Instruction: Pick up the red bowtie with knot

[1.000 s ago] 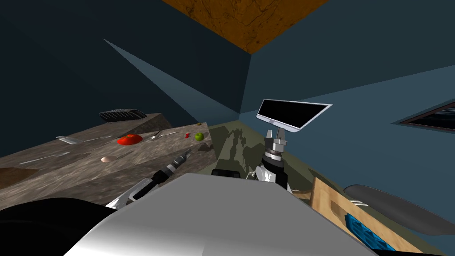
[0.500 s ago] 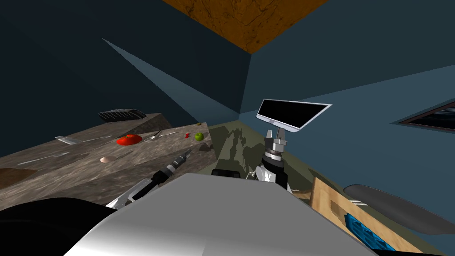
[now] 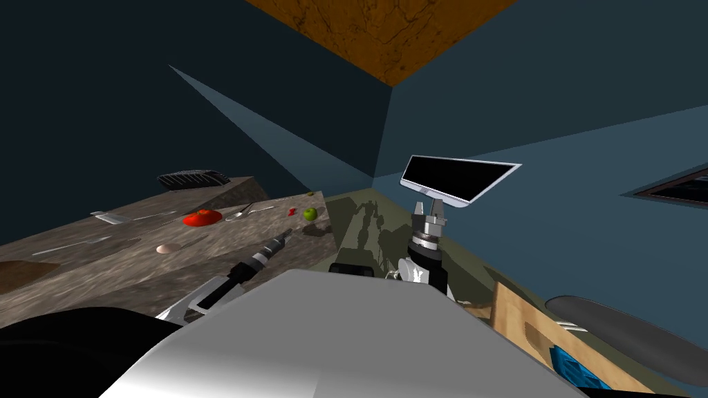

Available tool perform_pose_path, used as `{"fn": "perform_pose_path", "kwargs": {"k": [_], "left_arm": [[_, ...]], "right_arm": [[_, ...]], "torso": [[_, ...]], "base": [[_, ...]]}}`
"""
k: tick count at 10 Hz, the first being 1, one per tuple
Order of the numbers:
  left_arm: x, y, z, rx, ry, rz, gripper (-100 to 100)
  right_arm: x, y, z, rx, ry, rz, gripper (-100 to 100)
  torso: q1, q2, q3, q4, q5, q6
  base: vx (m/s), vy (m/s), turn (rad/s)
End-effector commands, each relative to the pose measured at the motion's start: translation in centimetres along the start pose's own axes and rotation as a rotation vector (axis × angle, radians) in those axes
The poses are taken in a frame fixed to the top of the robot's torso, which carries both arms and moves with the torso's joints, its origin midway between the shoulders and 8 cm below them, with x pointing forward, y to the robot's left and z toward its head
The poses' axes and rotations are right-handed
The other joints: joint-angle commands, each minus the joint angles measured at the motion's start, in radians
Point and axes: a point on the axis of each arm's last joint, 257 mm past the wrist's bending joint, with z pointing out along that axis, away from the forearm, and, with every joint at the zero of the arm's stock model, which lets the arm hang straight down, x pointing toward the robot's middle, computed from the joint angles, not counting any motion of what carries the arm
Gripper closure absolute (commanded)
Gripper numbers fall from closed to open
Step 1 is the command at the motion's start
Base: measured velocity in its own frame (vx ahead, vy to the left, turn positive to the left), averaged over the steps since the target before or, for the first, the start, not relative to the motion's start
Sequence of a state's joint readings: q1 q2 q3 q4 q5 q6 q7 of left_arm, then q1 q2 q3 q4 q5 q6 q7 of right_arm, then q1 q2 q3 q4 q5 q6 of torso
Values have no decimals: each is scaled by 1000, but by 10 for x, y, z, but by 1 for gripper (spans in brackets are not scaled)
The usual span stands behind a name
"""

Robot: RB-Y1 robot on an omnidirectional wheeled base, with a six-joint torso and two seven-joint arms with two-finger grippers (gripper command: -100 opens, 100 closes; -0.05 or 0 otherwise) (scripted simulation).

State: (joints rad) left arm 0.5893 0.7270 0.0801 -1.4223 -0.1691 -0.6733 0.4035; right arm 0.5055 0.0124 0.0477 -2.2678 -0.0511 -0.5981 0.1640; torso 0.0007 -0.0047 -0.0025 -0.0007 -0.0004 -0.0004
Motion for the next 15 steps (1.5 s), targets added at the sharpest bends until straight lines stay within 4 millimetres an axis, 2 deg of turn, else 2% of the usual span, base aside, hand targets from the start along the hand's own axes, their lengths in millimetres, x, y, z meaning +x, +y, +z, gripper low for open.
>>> {"fn": "perform_pose_path", "kwargs": {"k": [1,3,12,15], "left_arm": [[-22,-2,1,-10,-37,4,-100],[-42,0,-7,-34,-65,13,-100],[-42,0,-7,-34,-65,13,-100],[-43,6,7,-50,-4,37,-100]], "right_arm": [[0,0,0,0,0,0,0],[0,0,0,0,0,0,0],[0,0,0,0,0,0,0],[0,0,0,0,0,0,0]], "torso": [[0,0,0,0,0,0],[-1,-2,-2,-1,0,0],[0,7,4,1,0,0],[1,4,2,1,0,0]], "base": [[145,-22,94],[109,-15,58],[4,0,1],[46,-1,47]]}}
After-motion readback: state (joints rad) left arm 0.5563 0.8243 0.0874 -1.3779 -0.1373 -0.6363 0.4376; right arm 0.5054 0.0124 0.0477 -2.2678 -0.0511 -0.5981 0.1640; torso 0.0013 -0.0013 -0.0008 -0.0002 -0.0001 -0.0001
